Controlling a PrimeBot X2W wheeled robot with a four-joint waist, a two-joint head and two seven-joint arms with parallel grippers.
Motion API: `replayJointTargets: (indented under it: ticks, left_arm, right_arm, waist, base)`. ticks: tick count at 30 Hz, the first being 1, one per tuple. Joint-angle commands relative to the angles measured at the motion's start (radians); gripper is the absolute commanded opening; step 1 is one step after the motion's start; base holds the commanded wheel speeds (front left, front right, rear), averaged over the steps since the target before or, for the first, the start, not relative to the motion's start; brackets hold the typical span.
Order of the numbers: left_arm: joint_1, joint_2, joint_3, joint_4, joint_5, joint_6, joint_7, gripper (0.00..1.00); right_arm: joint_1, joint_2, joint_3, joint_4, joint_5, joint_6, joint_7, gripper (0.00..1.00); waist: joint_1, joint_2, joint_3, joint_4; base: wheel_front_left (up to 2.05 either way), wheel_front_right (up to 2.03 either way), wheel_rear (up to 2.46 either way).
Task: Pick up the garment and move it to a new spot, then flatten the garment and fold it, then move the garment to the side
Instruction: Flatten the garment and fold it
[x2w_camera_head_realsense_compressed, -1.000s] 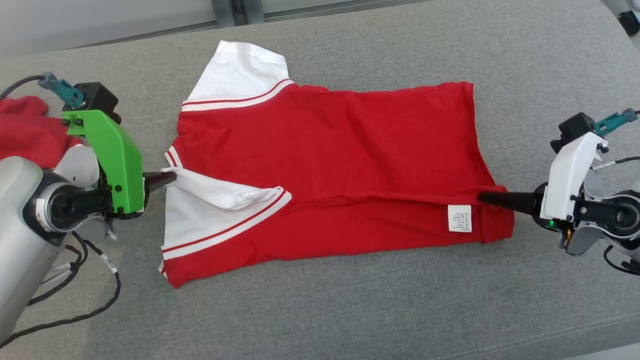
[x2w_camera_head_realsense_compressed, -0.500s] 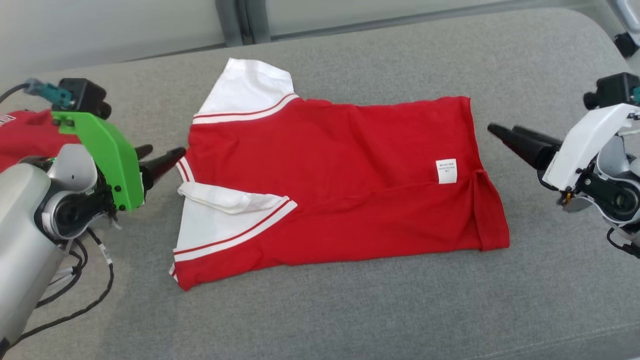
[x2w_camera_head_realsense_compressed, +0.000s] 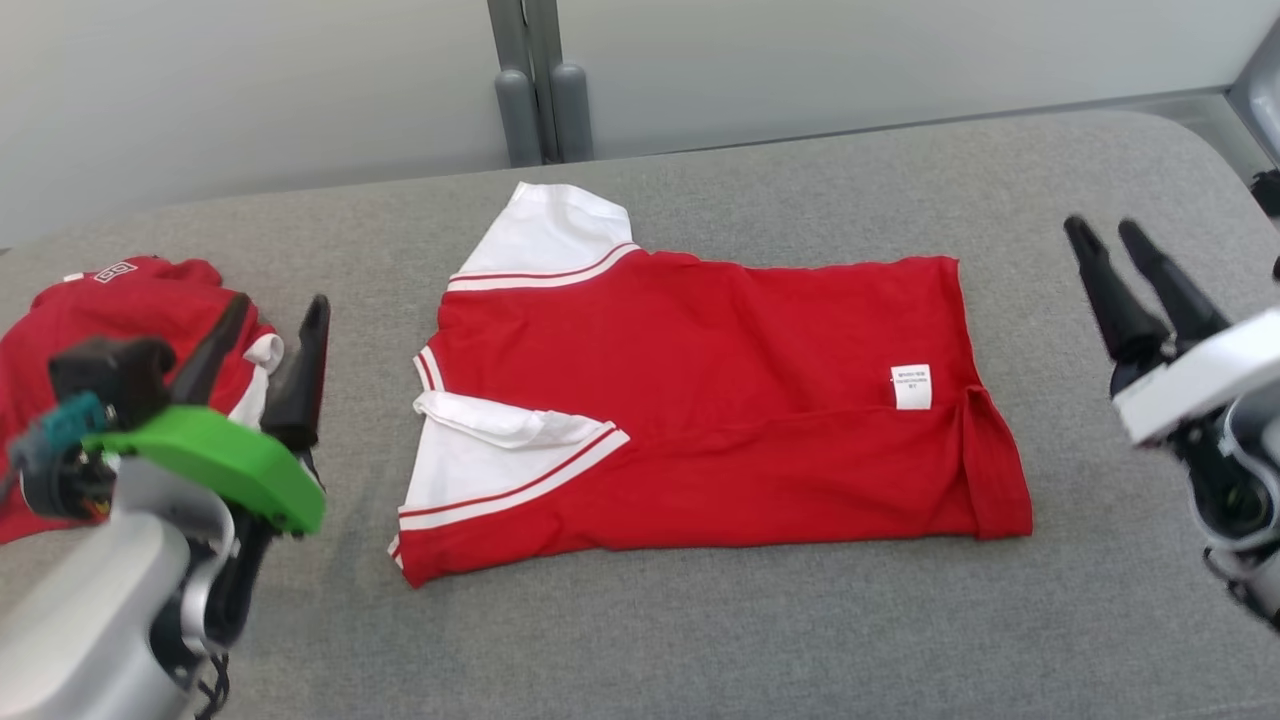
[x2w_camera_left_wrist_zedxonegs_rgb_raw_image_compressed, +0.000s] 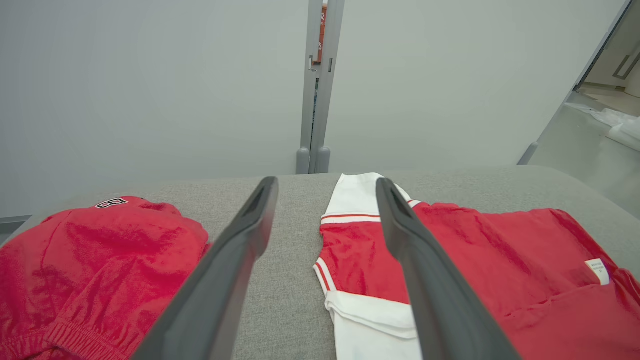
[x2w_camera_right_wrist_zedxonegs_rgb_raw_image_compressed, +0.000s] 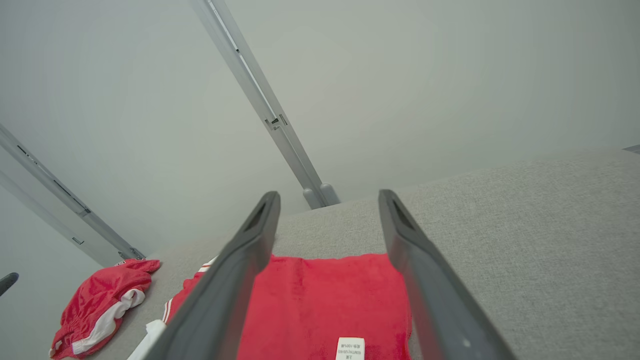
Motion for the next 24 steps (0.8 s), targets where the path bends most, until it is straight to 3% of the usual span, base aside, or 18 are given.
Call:
replayJointTargets:
  ticks: [1, 6, 11, 16, 24]
  left_arm:
    - [0.040, 0.000, 0.005, -0.015, 0.014, 0.027, -0.026, 1.00]
    - [0.180, -0.028, 0.084, -0.075, 0.015, 0.101, -0.080, 1.00]
    - [0.308, -0.094, 0.200, -0.131, 0.108, 0.126, -0.085, 1.00]
    - [0.422, -0.186, 0.316, -0.173, 0.252, 0.114, -0.085, 1.00]
    - [0.491, -0.281, 0.375, -0.139, 0.363, 0.040, -0.085, 1.00]
  right_arm:
    - [0.064, 0.031, -0.063, -0.016, -0.058, 0.000, -0.002, 1.00]
    - [0.287, 0.167, -0.309, -0.105, -0.281, 0.000, -0.002, 1.00]
    - [0.441, 0.263, -0.440, -0.161, -0.412, 0.000, -0.002, 1.00]
    - [0.506, 0.325, -0.482, -0.178, -0.496, 0.000, -0.002, 1.00]
    - [0.501, 0.357, -0.477, -0.164, -0.534, 0.000, -0.003, 1.00]
  waist:
    - [0.0000, -0.0001, -0.016, 0.012]
    - [0.0000, -0.0001, -0.026, 0.019]
    - [0.0000, -0.0001, -0.025, 0.024]
    - [0.0000, -0.0001, -0.022, 0.023]
    - [0.0000, -0.0001, -0.016, 0.023]
  base:
    - [0.00, 0.00, 0.00]
    - [0.00, 0.00, 0.00]
    - [0.00, 0.00, 0.00]
    - [0.00, 0.00, 0.00]
    - [0.00, 0.00, 0.00]
